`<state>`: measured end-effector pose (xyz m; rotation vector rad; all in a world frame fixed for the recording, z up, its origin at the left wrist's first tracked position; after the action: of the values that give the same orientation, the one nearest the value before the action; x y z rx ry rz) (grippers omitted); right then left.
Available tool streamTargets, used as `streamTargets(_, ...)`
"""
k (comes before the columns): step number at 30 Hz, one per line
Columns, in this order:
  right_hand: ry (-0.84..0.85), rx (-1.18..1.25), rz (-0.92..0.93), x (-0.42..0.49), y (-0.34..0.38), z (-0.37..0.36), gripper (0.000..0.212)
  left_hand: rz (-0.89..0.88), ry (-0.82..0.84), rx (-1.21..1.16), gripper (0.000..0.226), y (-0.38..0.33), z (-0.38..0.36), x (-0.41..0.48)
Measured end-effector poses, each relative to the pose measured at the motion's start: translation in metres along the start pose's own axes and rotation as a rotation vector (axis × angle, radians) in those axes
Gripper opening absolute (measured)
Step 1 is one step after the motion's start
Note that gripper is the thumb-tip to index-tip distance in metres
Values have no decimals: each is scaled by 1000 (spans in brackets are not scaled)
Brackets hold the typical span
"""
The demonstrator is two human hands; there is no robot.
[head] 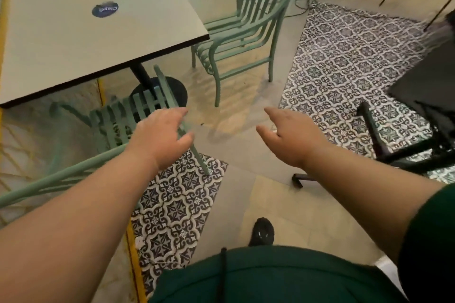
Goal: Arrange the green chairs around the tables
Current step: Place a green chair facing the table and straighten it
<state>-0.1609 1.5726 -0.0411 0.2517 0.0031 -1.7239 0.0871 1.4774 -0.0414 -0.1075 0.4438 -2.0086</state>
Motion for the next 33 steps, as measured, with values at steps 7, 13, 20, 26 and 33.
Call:
streamTargets(7,34,-32,-40,53,-73,20,69,-73,15,-5,66,-52,-5,84)
streamTargets(13,46,-29,-99,112,-116,29,63,-123,80,20,69,-68,-8,170)
streamTargets(20,49,-24,-189,209,-157,49,66,-219,116,17,70,-87,-3,300)
streamTargets(26,-33,20,-250,290,-196,80,66,-331,109,68,65,-120,14,416)
streamTargets(33,-49,27,-262,356,-278,106,64,-355,139,75,67,-179,2,521)
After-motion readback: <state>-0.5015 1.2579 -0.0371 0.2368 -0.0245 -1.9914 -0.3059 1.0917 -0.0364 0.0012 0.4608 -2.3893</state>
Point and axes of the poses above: each hand's wrist, its own x-axis towards the middle knuckle, its own z-axis out of the back of the hand, y = z × x, the point moved 7 cm from there along x, towards the middle knuckle, and after that the axes turned 11 degrees about -x, right-handed, at the moved point
